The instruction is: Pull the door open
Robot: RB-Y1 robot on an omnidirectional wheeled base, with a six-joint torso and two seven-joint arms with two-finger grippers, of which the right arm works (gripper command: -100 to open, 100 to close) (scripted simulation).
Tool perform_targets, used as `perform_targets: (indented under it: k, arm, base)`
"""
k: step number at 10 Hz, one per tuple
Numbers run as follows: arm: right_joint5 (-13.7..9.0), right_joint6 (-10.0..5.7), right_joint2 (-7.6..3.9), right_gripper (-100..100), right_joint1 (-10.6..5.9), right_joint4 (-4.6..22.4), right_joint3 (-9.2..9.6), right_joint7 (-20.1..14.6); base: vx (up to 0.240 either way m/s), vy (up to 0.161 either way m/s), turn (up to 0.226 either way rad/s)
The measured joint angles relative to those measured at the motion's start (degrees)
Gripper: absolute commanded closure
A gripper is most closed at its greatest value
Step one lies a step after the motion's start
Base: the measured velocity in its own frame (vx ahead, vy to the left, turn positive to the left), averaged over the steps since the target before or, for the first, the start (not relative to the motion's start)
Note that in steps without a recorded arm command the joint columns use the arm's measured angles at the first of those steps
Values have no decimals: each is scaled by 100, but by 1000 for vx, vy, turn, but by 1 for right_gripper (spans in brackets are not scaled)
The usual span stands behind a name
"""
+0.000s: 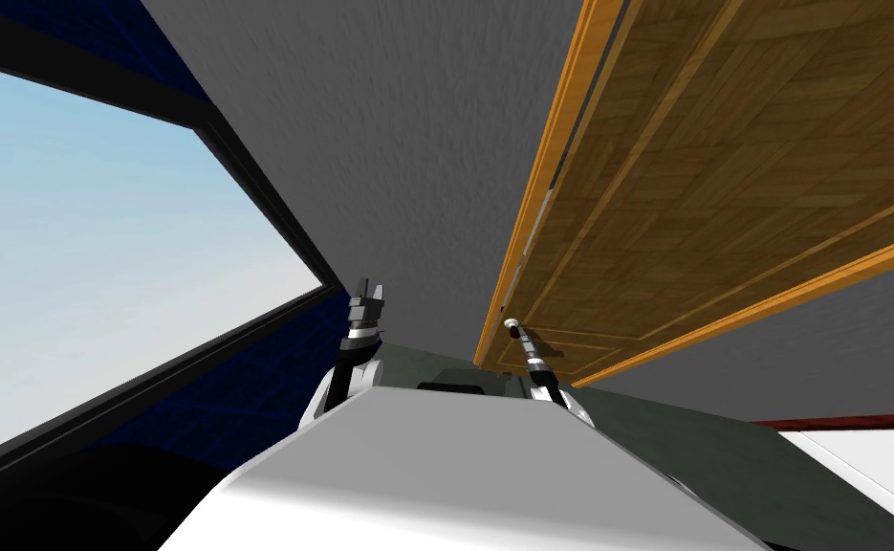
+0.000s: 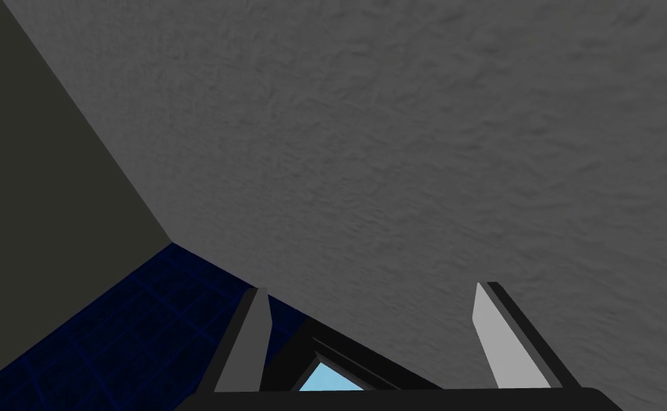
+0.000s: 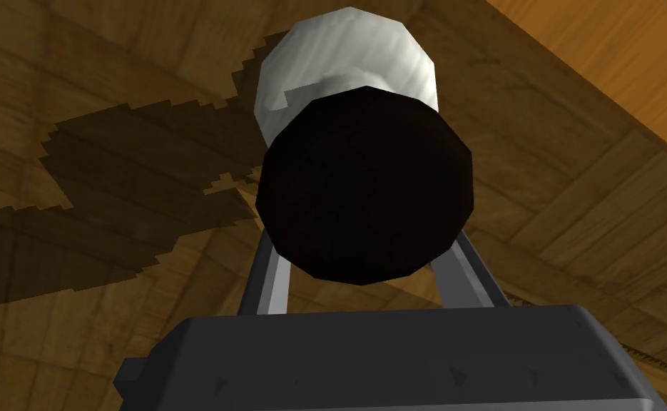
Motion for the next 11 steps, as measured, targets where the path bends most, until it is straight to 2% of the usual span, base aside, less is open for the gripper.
perform_targets:
  k: [2, 4, 6, 7, 8, 9, 10, 11]
  arm:
    - [-89, 19, -5, 100, -44, 47, 46, -244]
    - [-177, 58, -31, 100, 2, -30, 101, -504]
    - [-300, 23, -47, 100, -58, 73, 169, -791]
    - [-363, -110, -78, 100, -196, 357, 204, -946]
    - [-396, -111, -83, 100, -165, 315, 228, -1066]
    - [-404, 9, -65, 100, -56, 90, 237, -1113]
    - [-455, 78, -76, 100, -10, -2, 267, -1235]
    - [-539, 68, -90, 100, -21, 31, 306, -1390]
  base:
    - [-29, -11, 30]
    - [-43, -19, 52]
    - [-41, -20, 45]
    - [-29, -11, 17]
    - [-8, -3, -17]
    - [-23, -9, 32]
    - [-41, -20, 71]
    - [-39, -21, 32]
